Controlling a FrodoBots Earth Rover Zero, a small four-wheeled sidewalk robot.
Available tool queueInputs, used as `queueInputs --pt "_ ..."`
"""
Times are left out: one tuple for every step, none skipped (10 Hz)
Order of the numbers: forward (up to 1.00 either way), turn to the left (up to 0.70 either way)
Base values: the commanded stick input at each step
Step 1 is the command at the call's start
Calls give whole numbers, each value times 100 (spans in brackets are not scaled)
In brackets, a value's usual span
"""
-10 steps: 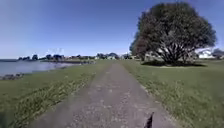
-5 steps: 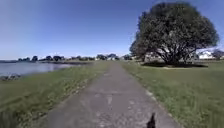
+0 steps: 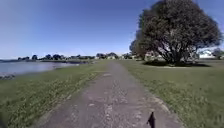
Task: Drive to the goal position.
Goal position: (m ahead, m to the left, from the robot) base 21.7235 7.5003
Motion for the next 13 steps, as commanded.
queueInputs --pt "70 0" --pt "70 0" --pt "70 0" --pt "70 0" --pt "70 0" --pt "70 0" --pt "70 0" --pt "70 0" --pt "70 0" --pt "70 0" --pt "70 -12" --pt "70 0" --pt "70 0"
